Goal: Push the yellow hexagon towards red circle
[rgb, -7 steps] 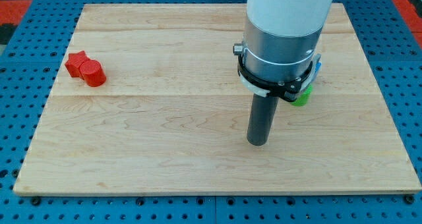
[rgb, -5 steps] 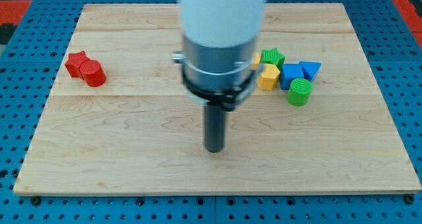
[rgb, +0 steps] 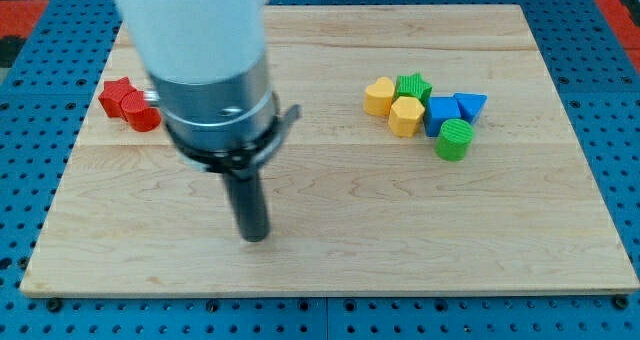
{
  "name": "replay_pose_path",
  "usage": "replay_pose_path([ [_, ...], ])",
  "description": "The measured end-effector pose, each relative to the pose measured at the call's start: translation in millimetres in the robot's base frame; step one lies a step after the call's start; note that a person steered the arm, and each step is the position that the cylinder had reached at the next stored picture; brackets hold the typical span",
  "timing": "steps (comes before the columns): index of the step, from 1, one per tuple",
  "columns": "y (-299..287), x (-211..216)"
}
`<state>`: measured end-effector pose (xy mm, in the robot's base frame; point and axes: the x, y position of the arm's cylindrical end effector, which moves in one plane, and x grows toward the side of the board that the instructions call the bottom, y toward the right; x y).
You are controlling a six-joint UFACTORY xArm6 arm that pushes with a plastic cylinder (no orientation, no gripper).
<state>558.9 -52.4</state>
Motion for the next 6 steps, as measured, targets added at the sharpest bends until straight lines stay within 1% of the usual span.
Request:
replay_pose_path([
  [1,17,0],
  [2,17,0],
  [4,7,18],
  [5,33,16],
  [6,85,-12],
])
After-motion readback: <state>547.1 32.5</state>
